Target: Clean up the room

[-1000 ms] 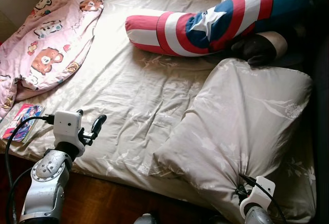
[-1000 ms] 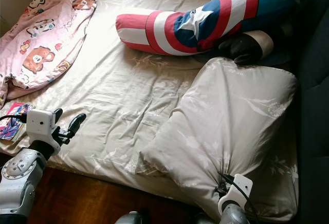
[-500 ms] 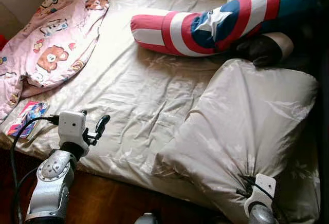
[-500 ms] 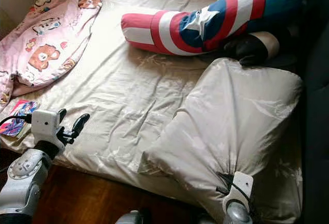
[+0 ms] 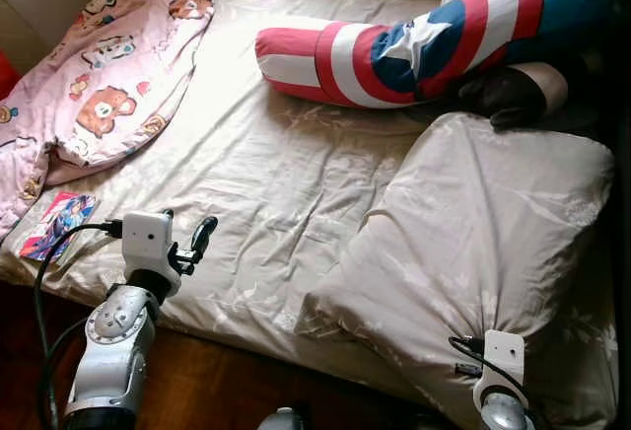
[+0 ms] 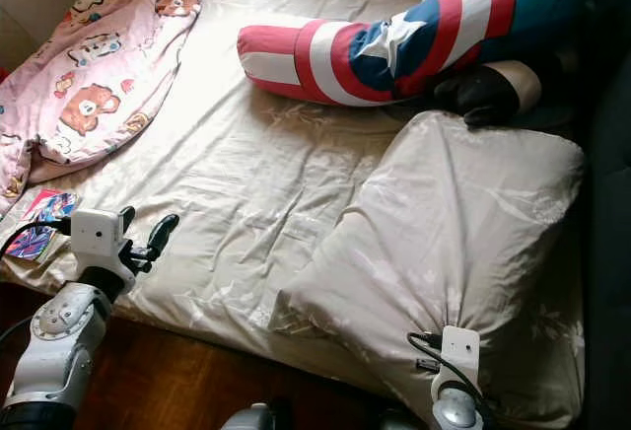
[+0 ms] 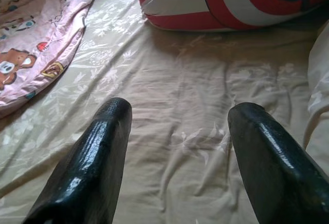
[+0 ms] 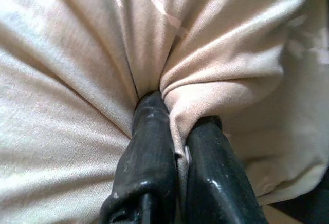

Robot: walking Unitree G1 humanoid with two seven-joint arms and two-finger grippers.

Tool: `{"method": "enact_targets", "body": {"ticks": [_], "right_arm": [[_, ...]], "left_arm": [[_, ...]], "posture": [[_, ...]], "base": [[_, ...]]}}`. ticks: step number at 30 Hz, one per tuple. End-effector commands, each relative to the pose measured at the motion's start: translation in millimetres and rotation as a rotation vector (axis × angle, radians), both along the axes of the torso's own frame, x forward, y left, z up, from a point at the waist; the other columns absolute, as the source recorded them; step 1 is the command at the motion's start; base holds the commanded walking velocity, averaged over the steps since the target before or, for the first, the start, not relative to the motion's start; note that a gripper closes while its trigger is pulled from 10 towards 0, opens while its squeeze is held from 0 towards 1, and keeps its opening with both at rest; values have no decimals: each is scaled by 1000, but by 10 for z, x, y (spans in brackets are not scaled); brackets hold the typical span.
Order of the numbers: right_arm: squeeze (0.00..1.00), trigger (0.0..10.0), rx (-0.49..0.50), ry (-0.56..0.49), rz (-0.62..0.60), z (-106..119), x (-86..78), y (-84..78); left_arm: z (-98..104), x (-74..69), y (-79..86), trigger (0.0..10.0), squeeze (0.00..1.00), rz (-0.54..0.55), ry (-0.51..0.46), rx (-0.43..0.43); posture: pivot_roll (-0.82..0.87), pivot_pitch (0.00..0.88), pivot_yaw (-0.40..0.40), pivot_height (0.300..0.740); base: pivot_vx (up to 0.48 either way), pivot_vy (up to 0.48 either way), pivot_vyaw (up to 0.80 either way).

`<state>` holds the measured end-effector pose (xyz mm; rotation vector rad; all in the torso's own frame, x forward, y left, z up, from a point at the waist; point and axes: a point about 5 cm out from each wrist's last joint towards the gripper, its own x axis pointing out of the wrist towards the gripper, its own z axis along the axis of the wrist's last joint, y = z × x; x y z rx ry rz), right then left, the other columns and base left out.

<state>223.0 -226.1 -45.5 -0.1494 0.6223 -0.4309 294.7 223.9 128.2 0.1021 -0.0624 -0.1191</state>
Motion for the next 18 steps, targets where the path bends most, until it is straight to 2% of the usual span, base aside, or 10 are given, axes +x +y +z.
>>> {"method": "enact_targets", "body": {"ticks": [1,5,8,9,12,13,15,18], "right_arm": [[0,0,-84,-94,-41,149,69,-171],[0,0,-198,-195,-10,392,236,-313],[0,0,-215,-210,-19,444,264,-363],[0,0,-250,-228,-42,532,296,-466],[0,0,-294,-240,-87,634,311,-619],[0,0,-328,-239,-124,698,305,-750],[0,0,-345,-238,-141,726,300,-802],[0,0,-403,-225,-190,817,264,-992]], "left_arm": [[-50,-24,46,10000,0,21,15,17],[-73,-10,28,10000,0,22,15,10],[-76,-6,26,10000,0,23,13,8],[-79,-3,23,10000,0,25,12,6],[-74,-3,26,10000,0,29,8,3],[-77,0,28,10000,0,30,8,3],[-78,1,28,10000,0,30,8,3],[-89,6,30,10000,0,33,6,1]], "posture": [[155,234,147,736],[138,229,137,736],[135,228,135,736],[137,226,130,736],[136,226,128,736],[129,224,123,736],[127,223,122,736],[123,220,116,736]], "base": [[0,0,0],[0,0,0],[0,0,0],[0,0,0],[0,0,0],[0,0,0],[0,0,0],[0,0,0]]}}
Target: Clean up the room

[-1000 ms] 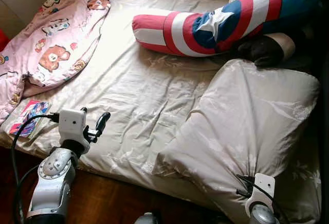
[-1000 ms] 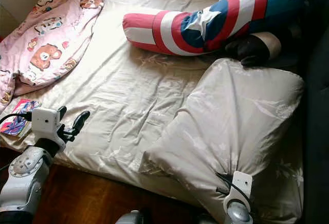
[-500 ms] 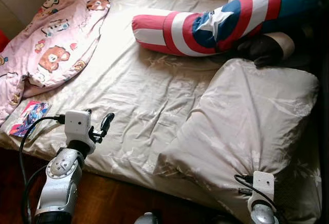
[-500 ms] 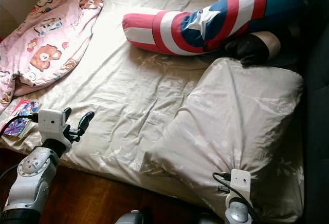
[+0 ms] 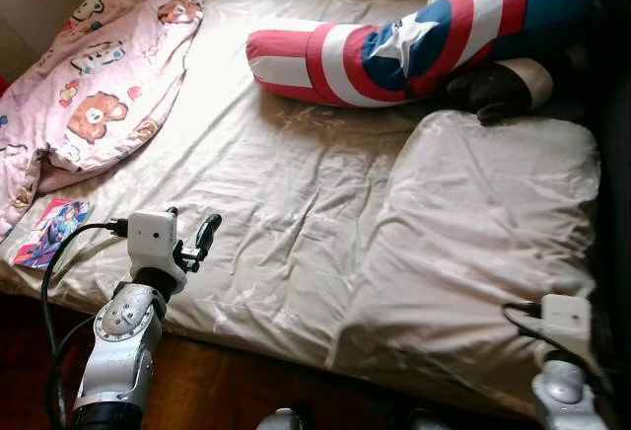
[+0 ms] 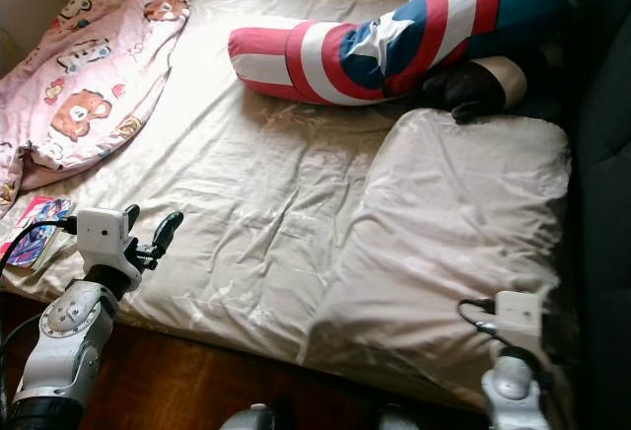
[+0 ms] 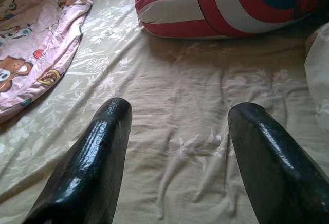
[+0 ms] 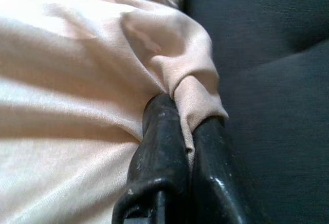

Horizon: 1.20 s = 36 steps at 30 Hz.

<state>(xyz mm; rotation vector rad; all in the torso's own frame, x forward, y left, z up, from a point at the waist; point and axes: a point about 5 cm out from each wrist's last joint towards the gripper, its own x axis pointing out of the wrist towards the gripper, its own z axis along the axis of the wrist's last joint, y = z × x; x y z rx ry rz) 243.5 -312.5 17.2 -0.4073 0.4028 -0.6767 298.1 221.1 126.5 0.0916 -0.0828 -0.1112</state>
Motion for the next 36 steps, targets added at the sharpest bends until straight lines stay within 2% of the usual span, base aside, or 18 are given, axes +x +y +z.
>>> {"method": "enact_targets", "body": {"ticks": [1,8,12,13,14,15,16,19,20,21,22,23,33,34,35,36], "right_arm": [[0,0,-70,-71,-59,217,43,-187],[0,0,-108,-76,-96,281,12,-271],[0,0,-91,-56,-102,256,16,-256],[0,1137,-95,-48,-100,247,15,-245],[0,1137,-100,-42,-98,243,14,-238],[0,1686,-100,-42,-103,240,7,-236],[0,0,-96,-46,-112,239,-8,-243],[0,0,-102,-30,-123,232,-29,-273],[0,3216,-114,-28,-132,246,-39,-297],[0,3216,-114,-28,-132,246,-39,-297],[0,7451,-126,-27,-148,260,-50,-325],[0,10000,-125,-26,-150,262,-52,-332],[0,10000,-142,-34,-146,309,-11,-339],[149,10000,-136,-36,-142,307,-2,-326],[933,10000,-128,-39,-137,303,9,-307],[961,10000,-117,-40,-130,293,21,-284]], "left_arm": [[-76,-26,61,10000,0,28,25,11],[-82,-14,60,10000,0,31,25,10],[-110,-17,31,10000,0,24,29,7],[-113,-16,27,10000,0,22,29,6],[-115,-14,24,10000,0,21,29,6],[-115,-13,24,10000,0,21,29,6],[-115,-13,27,10000,0,21,28,5],[-118,-15,33,10000,0,22,28,6],[-120,-18,42,10000,0,23,29,7],[-120,-18,42,10000,0,23,29,7],[-121,-20,46,10000,0,23,30,8],[-121,-20,45,10000,0,23,30,8],[-136,-8,20,10000,0,17,32,2],[-137,-7,18,10000,0,16,32,2],[-138,-6,17,10000,0,15,32,2],[-140,-3,14,10000,0,14,33,2]], "posture": [[123,220,114,736],[121,218,112,736],[117,217,109,736],[119,217,108,736],[119,217,108,736],[119,217,108,736],[121,218,110,736],[122,219,110,736],[120,219,110,736],[120,219,110,736],[119,218,110,736],[119,218,109,736],[118,212,105,736],[118,212,105,736],[117,211,104,736],[116,209,103,736]], "base": [[0,0,0],[0,0,0],[0,0,0],[0,0,0],[0,0,0],[0,0,0],[0,0,0],[0,0,0],[0,0,0],[0,0,0],[0,0,0],[0,0,0],[0,0,0],[0,0,0],[0,0,0],[0,0,0]]}}
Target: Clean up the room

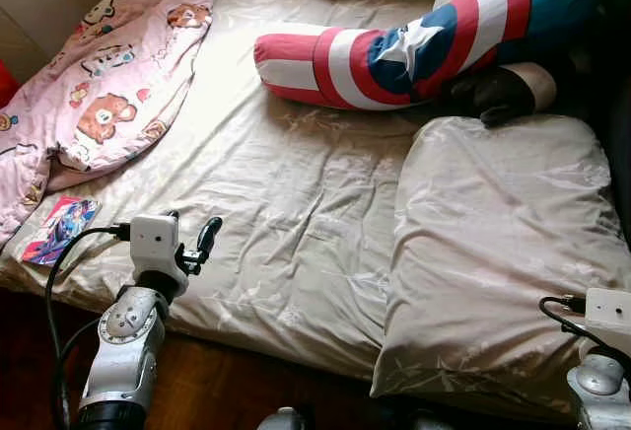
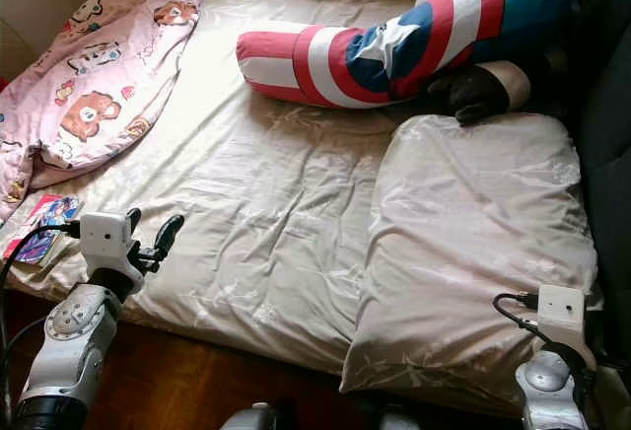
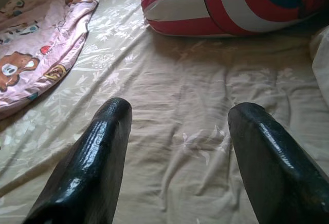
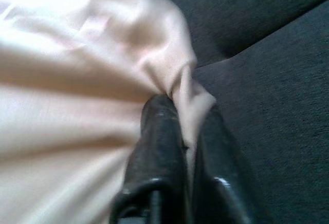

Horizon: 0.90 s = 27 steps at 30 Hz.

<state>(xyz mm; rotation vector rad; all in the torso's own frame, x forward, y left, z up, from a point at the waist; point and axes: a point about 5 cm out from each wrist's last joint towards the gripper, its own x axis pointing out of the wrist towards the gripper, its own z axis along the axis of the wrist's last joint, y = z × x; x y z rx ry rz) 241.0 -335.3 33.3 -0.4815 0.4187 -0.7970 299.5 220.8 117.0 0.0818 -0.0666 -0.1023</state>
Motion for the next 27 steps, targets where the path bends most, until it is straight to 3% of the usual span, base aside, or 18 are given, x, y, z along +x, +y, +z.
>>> {"method": "enact_targets", "body": {"ticks": [1,5,6,7,9,11,14,20,21,23,27], "right_arm": [[949,10000,-18,-64,-14,120,63,-26],[906,10000,27,-92,29,108,122,66],[580,10000,54,-110,47,105,144,99],[0,10000,84,-133,69,105,170,139],[0,10000,149,-190,120,114,225,225],[0,10000,295,-285,307,142,376,534],[0,10000,380,-298,453,131,463,800],[0,10000,434,-262,527,60,494,946],[0,10000,465,-205,551,-42,469,1000],[0,10000,481,-152,561,-138,424,1020],[0,10000,514,-41,473,-369,253,940]], "left_arm": [[-50,-13,13,10000,0,4,18,10],[-55,-5,6,10000,0,1,19,8],[-55,-3,5,10000,0,3,18,8],[-55,-3,4,10000,0,6,16,6],[-61,-1,0,10000,0,9,14,3],[-96,-6,-21,10000,0,12,18,-4],[-179,-15,-41,10000,0,34,35,-29],[-395,-80,-21,10000,0,93,96,-63],[-586,-173,23,10000,0,131,160,-74],[-745,-257,68,10000,0,157,218,-73],[-1083,-426,144,10000,0,208,369,-61]], "posture": [[118,209,102,736],[114,205,101,736],[113,203,99,736],[113,203,99,736],[109,201,95,736],[97,193,82,736],[87,183,62,736],[76,164,28,736],[75,141,7,736],[76,136,4,736],[73,84,-21,736]], "base": [[0,0,0],[0,0,0],[0,0,0],[0,0,0],[0,0,0],[0,0,0],[0,0,0],[0,0,0],[0,0,0],[0,0,0],[0,0,0]]}}
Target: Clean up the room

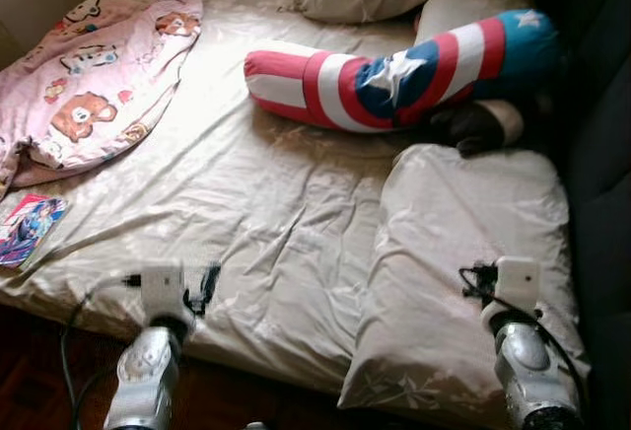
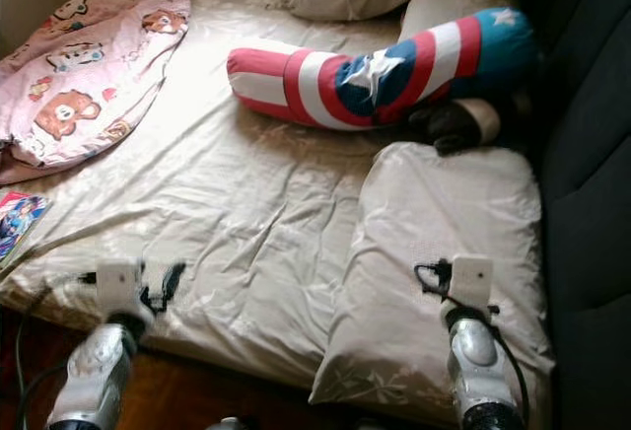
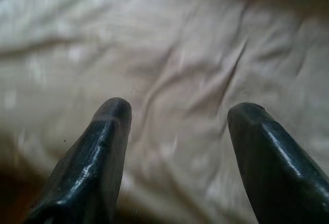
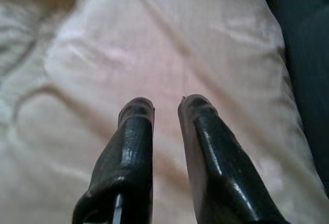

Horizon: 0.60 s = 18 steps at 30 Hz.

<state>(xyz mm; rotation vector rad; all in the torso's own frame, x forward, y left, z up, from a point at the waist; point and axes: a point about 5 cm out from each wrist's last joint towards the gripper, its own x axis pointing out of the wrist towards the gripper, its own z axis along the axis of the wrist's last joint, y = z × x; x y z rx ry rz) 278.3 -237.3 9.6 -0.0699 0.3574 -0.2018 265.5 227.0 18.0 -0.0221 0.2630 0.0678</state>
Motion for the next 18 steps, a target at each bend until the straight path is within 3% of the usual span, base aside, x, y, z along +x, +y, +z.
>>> {"method": "enact_targets", "body": {"ticks": [1,8,18], "right_arm": [[0,10000,6,104,-41,-180,-162,-57],[0,10000,67,349,-129,-595,-622,-85],[0,10000,148,509,-183,-866,-1036,-10]], "left_arm": [[-147,-115,87,10000,0,26,73,30],[-577,-451,118,10000,0,28,329,70],[-872,-781,44,10000,0,44,542,54]], "posture": [[73,79,-22,736],[80,30,-27,736],[56,0,-27,736]], "base": [[0,0,0],[0,0,0],[0,0,0]]}}
